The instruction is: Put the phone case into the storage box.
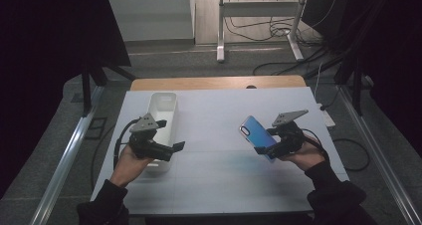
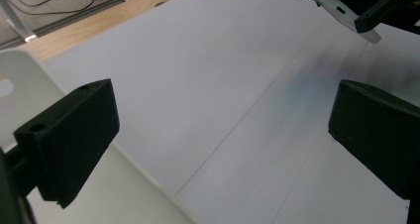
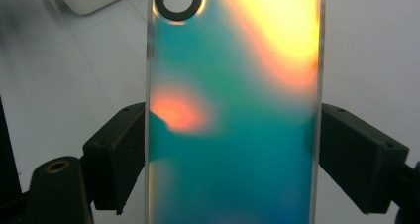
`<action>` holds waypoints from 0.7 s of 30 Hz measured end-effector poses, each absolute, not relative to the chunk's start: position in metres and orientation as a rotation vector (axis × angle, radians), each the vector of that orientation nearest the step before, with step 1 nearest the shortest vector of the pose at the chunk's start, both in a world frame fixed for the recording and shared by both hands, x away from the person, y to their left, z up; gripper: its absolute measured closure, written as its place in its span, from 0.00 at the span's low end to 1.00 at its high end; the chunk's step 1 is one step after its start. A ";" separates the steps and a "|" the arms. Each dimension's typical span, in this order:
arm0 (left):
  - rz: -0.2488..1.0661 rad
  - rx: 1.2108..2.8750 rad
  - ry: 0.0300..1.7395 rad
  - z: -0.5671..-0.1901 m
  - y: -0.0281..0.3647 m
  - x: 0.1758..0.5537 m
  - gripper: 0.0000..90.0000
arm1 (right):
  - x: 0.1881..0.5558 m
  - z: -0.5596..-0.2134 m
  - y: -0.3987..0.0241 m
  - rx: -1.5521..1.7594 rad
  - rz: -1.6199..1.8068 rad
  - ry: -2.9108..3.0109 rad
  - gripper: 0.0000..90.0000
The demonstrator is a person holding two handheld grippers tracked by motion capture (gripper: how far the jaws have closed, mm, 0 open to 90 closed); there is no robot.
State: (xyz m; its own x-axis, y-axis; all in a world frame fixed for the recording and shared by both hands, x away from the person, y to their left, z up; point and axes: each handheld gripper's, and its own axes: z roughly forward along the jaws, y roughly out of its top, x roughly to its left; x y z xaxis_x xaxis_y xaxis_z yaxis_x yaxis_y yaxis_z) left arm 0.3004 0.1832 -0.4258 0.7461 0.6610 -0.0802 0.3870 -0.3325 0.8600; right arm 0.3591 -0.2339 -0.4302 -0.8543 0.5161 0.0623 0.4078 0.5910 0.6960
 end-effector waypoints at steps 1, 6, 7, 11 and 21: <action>0.345 1.962 0.785 -0.425 0.182 0.302 0.00 | 0.359 -0.430 -0.234 0.773 1.120 2.672 0.19; 0.284 1.954 0.714 -0.422 0.172 0.311 0.00 | 0.357 -0.427 -0.232 0.739 1.173 2.686 0.19; 0.272 1.953 0.701 -0.422 0.170 0.312 0.00 | 0.357 -0.427 -0.231 0.731 1.183 2.690 0.19; 0.243 1.957 0.655 -0.420 0.162 0.318 0.00 | 0.356 -0.426 -0.229 0.705 1.212 2.700 0.19; 0.203 1.962 0.600 -0.420 0.149 0.324 0.00 | 0.353 -0.423 -0.224 0.674 1.259 2.717 0.19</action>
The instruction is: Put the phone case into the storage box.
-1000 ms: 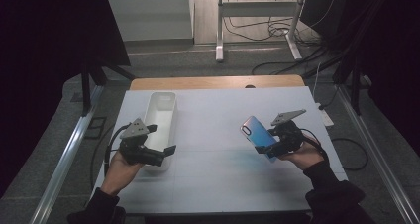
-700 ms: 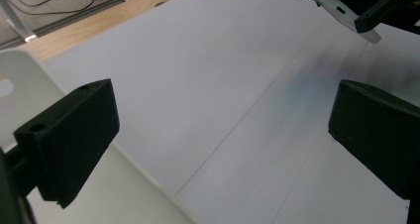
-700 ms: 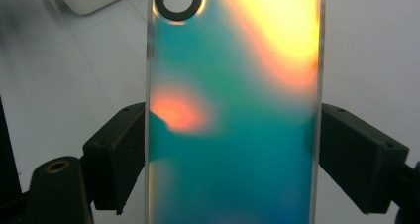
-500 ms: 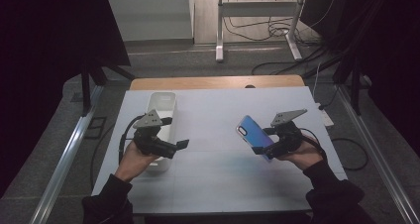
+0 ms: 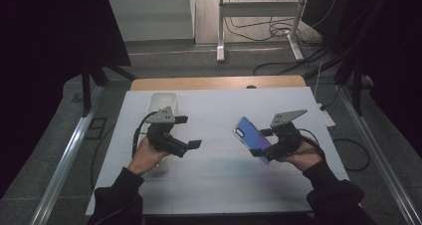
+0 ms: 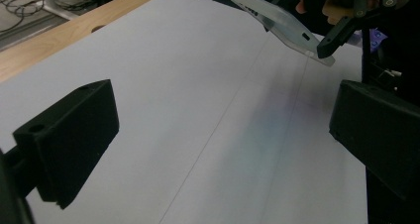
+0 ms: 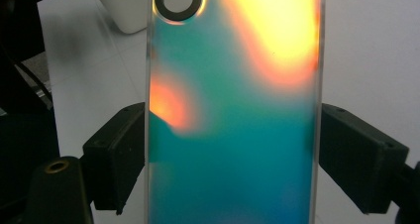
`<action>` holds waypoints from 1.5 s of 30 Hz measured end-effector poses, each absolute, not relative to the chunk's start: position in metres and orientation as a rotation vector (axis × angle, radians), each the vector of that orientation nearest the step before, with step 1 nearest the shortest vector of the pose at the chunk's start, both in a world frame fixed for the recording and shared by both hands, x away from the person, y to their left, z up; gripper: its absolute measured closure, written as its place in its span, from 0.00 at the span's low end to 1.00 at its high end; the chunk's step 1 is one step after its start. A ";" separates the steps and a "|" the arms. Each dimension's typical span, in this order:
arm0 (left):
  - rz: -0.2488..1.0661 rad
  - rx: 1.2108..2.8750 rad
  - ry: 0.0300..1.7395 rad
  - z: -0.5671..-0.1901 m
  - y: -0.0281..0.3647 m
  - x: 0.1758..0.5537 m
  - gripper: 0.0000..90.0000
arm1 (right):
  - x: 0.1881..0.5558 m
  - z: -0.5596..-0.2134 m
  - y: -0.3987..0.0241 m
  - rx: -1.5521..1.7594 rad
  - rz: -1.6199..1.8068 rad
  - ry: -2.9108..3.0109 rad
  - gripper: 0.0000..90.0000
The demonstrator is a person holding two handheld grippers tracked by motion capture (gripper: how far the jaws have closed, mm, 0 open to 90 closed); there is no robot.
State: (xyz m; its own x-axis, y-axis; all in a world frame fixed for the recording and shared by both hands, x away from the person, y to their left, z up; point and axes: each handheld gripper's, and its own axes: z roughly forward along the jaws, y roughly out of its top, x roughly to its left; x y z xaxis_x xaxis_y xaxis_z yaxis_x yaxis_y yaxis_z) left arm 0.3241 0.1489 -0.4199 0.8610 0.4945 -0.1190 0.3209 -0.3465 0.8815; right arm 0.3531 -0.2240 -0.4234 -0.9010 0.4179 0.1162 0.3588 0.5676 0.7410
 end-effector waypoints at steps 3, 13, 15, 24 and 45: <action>0.199 1.960 0.580 -0.420 0.148 0.322 0.00 | 0.351 -0.423 -0.221 0.657 1.272 2.729 0.19; 0.181 1.964 0.531 -0.421 0.141 0.315 0.00 | 0.344 -0.424 -0.206 0.586 1.335 2.777 0.19; 0.170 1.967 0.519 -0.422 0.138 0.314 0.00 | 0.342 -0.424 -0.202 0.560 1.349 2.787 0.19; 0.128 1.966 0.479 -0.423 0.130 0.311 0.00 | 0.332 -0.425 -0.188 0.452 1.394 2.832 0.19; 0.025 1.958 0.353 -0.423 0.109 0.306 0.00 | 0.325 -0.425 -0.174 0.288 1.512 2.882 0.19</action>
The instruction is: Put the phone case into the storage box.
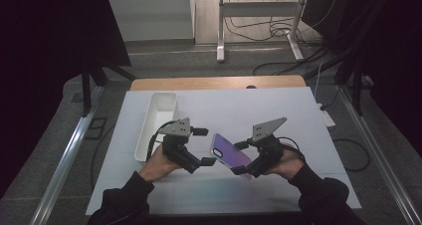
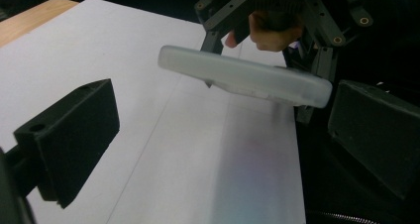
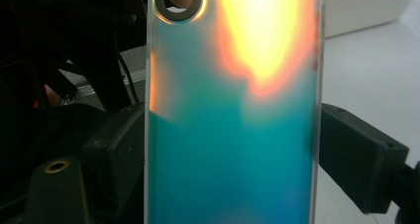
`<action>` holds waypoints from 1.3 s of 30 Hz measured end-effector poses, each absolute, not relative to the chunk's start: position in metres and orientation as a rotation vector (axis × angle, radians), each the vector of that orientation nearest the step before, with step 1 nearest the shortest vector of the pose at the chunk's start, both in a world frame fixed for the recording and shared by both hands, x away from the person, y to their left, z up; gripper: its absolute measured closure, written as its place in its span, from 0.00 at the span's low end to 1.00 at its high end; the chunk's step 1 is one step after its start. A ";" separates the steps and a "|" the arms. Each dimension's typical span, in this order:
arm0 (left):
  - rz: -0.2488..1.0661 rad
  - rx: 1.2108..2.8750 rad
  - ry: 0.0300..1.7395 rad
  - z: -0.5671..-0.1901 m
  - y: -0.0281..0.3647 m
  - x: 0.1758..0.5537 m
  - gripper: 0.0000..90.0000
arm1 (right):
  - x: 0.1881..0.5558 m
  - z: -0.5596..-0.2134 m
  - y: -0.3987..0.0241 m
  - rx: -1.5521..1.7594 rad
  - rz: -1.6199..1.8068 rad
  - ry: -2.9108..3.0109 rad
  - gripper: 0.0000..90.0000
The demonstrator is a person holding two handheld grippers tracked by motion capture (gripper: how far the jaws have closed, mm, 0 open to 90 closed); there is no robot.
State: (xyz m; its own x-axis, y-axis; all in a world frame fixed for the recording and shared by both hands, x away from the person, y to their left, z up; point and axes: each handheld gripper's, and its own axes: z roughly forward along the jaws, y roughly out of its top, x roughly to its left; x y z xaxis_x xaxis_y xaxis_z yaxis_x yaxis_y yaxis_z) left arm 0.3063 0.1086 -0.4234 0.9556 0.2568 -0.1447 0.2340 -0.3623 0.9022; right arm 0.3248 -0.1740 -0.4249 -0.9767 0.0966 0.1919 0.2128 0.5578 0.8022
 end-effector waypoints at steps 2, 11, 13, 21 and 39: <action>0.016 1.961 0.341 -0.424 0.107 0.306 0.00 | 0.324 -0.425 -0.173 -0.252 -1.393 -2.661 0.19; -0.021 1.956 0.279 -0.426 0.097 0.305 0.00 | 0.323 -0.426 -0.169 -0.215 -1.388 -2.632 0.19; -0.026 1.955 0.269 -0.426 0.096 0.305 0.00 | 0.322 -0.426 -0.168 -0.206 -1.386 -2.629 0.19; -0.052 1.934 0.241 -0.428 0.094 0.304 0.03 | 0.322 -0.426 -0.166 -0.183 -1.387 -2.608 0.19; -0.094 1.891 0.226 -0.428 0.096 0.303 0.14 | 0.323 -0.427 -0.168 -0.158 -1.417 -2.556 0.19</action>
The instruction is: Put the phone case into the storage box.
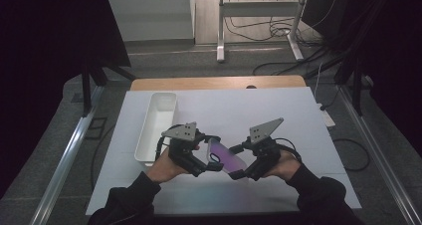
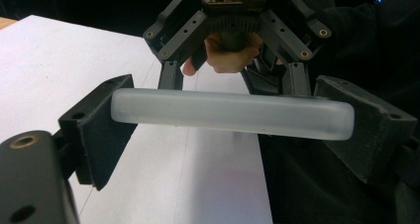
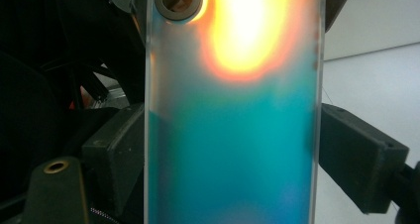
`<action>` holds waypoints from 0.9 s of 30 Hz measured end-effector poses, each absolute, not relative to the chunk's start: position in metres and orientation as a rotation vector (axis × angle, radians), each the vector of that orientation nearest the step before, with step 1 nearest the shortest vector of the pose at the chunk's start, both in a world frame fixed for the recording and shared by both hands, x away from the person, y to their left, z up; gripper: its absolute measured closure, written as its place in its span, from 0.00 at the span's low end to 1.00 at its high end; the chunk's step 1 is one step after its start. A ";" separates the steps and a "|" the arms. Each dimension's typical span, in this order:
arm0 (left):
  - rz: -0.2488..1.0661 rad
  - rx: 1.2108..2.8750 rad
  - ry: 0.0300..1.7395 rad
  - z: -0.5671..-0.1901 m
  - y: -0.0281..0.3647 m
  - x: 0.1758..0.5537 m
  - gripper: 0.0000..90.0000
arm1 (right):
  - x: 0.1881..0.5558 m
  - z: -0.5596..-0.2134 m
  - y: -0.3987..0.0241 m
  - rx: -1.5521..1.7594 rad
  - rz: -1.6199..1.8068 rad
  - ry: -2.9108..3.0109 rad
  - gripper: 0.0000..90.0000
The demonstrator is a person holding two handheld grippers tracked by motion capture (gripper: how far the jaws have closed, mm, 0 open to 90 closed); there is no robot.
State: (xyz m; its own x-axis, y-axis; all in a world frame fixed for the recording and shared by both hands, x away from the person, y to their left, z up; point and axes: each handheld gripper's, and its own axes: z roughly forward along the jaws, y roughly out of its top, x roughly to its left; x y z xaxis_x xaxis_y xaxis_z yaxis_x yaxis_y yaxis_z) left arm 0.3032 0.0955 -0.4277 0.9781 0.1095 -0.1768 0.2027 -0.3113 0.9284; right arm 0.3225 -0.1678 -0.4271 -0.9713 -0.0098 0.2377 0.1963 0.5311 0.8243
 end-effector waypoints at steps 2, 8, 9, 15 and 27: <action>-0.107 1.889 0.231 -0.427 0.096 0.304 0.15 | 0.322 -0.427 -0.168 -0.156 -1.419 -2.556 0.19; -0.145 1.898 0.247 -0.426 0.096 0.306 0.17 | 0.322 -0.429 -0.169 -0.146 -1.423 -2.566 0.19; -0.145 1.898 0.247 -0.426 0.096 0.306 0.17 | 0.322 -0.429 -0.169 -0.143 -1.425 -2.567 0.19; -0.172 1.866 0.253 -0.423 0.097 0.306 0.19 | 0.322 -0.429 -0.169 -0.118 -1.454 -2.566 0.19; -0.191 1.830 0.253 -0.424 0.098 0.307 0.19 | 0.323 -0.429 -0.170 -0.130 -1.460 -2.520 0.19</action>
